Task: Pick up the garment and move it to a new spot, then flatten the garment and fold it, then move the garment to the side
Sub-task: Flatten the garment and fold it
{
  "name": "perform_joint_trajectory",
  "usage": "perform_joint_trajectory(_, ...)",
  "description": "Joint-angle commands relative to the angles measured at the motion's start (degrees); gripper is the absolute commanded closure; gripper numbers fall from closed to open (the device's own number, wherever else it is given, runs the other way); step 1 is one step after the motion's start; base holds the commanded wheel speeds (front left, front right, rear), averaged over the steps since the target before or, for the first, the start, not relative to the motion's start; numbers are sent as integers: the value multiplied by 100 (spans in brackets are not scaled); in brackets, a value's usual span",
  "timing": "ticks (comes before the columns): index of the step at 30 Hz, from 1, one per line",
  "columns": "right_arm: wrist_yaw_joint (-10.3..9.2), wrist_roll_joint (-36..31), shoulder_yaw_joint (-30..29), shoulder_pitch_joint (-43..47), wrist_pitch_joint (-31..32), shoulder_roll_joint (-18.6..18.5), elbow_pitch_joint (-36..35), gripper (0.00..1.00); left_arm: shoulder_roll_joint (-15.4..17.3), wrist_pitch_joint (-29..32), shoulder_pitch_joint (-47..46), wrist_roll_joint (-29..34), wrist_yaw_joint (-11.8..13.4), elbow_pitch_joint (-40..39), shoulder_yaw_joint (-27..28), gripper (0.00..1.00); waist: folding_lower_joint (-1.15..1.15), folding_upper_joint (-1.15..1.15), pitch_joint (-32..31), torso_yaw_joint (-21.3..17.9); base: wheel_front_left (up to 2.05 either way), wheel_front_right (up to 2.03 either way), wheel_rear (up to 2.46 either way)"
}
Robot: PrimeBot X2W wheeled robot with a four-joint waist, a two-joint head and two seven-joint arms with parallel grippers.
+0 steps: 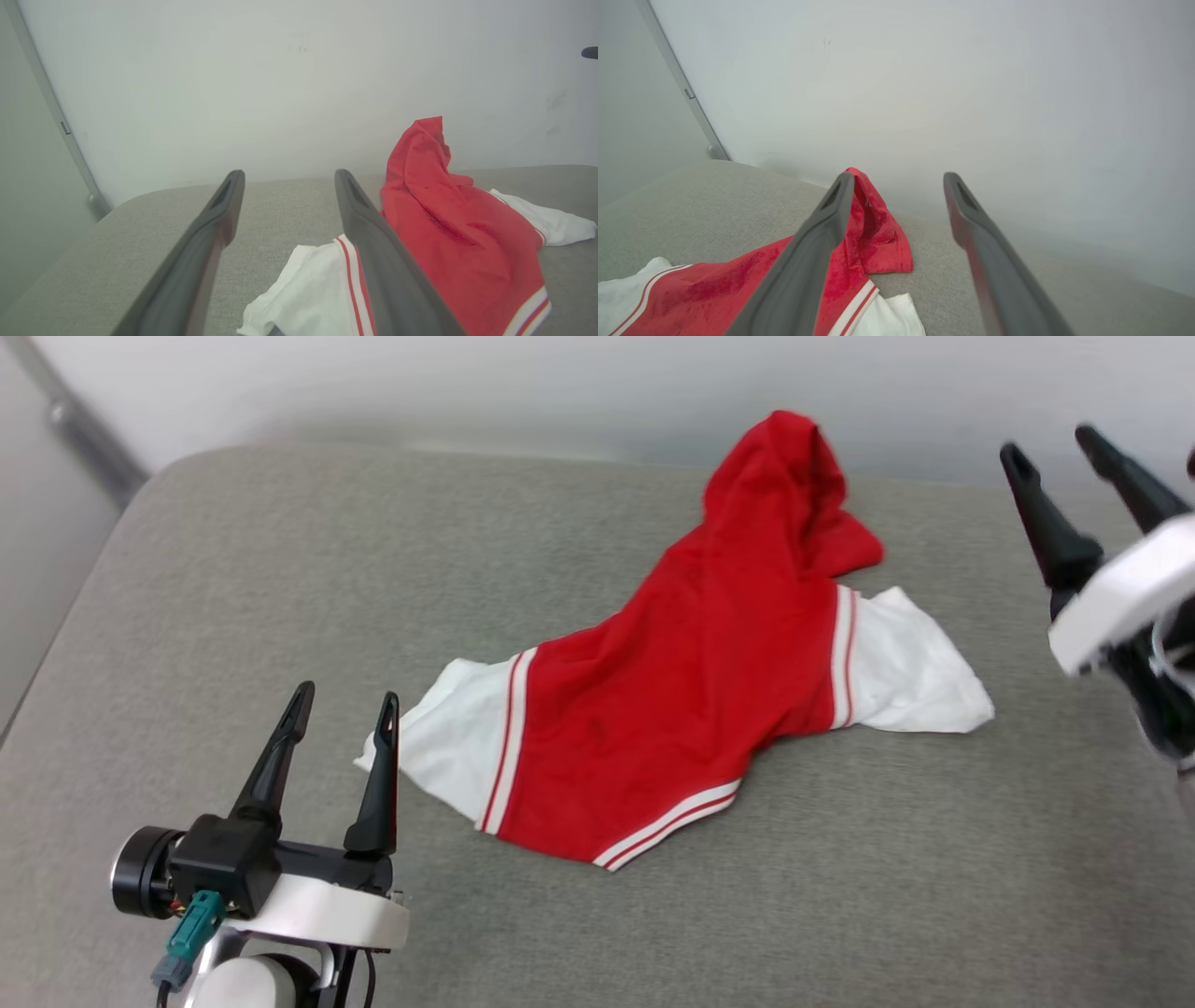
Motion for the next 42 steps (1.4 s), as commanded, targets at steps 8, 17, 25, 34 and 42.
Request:
perform_joint_trajectory(8,-2,-531,-1169,1946,-217,393,-1372,0,-15,-14,228,-61,-48,-75,108,0,0,0,-239,-545,0,0,0)
perform_joint_trajectory(17,-2,-1381,-1884,3320,1032,995,-2471,0,13,-14,200,6,-100,40,-47,0,0,0,-64,-628,0,0,0)
perform_joint_trajectory(25,-2,-1628,-1972,2799,3682,938,-2990,0,23,-14,-80,110,-119,68,-242,0,0,0,449,-425,0,0,0)
perform_joint_trajectory(34,-2,-1577,-1980,1635,5671,710,-2509,0,-138,-14,-503,59,-125,12,-574,0,0,0,1046,173,0,0,0)
perform_joint_trajectory(42,-2,-1859,-1774,1192,5998,508,-1722,0,-225,-14,-708,44,-133,-99,-654,0,0,0,1265,552,0,0,0)
